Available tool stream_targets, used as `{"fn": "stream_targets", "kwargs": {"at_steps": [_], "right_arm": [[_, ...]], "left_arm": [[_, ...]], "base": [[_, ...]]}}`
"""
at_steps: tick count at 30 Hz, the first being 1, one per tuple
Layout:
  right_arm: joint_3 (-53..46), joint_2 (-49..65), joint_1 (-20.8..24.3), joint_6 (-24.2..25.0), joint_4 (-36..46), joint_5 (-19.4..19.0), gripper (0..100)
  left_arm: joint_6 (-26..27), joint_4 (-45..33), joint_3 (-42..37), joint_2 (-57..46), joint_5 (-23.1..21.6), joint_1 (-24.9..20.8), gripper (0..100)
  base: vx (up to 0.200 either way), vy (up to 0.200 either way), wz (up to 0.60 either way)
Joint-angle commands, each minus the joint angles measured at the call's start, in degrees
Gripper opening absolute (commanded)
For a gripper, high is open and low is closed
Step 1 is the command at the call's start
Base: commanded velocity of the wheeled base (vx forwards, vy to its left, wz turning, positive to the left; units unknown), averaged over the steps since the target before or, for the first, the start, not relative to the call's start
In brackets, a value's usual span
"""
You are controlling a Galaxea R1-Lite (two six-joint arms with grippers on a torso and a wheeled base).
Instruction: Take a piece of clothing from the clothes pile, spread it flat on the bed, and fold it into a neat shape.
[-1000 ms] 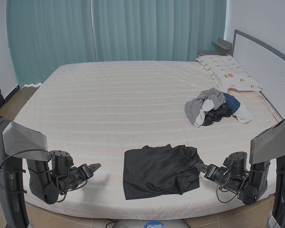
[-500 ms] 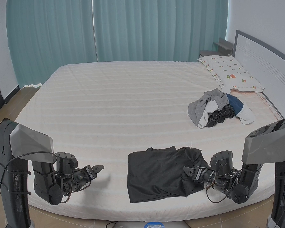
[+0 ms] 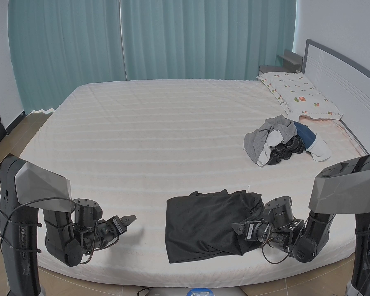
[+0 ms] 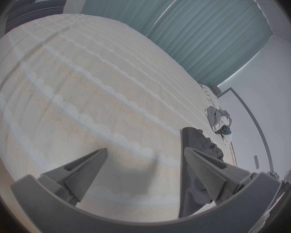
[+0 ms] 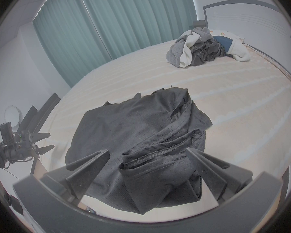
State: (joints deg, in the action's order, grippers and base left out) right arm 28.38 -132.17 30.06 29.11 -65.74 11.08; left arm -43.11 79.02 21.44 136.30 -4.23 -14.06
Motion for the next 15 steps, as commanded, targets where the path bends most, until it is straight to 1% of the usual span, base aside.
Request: {"fn": "stream_targets", "kwargs": {"at_steps": [1, 2, 6, 10, 15], "right_arm": [[1.2, 0.1, 0.6, -0.4, 1.0, 0.0, 100], [1.4, 0.1, 0.6, -1.1, 1.4, 0.0, 0], [1.2, 0.6, 0.6, -2.4, 3.3, 0.0, 0], [-2.5, 2.8, -0.1, -2.8, 3.6, -0.1, 0], [-7.5, 6.0, -3.0, -3.7, 3.4, -1.2, 0]], "left_arm": [[0.0, 0.0, 0.0, 0.2, 0.0, 0.0, 100], [0.0, 0.0, 0.0, 0.3, 0.0, 0.0, 100], [0.0, 0.0, 0.0, 0.3, 0.0, 0.0, 100], [0.0, 0.0, 0.0, 0.3, 0.0, 0.0, 100], [0.1, -0.1, 0.0, 0.3, 0.0, 0.0, 100]], "base": [[0.0, 0.0, 0.0], [0.0, 0.0, 0.0], [0.0, 0.0, 0.0], [0.0, 0.0, 0.0], [0.0, 0.0, 0.0]]}}
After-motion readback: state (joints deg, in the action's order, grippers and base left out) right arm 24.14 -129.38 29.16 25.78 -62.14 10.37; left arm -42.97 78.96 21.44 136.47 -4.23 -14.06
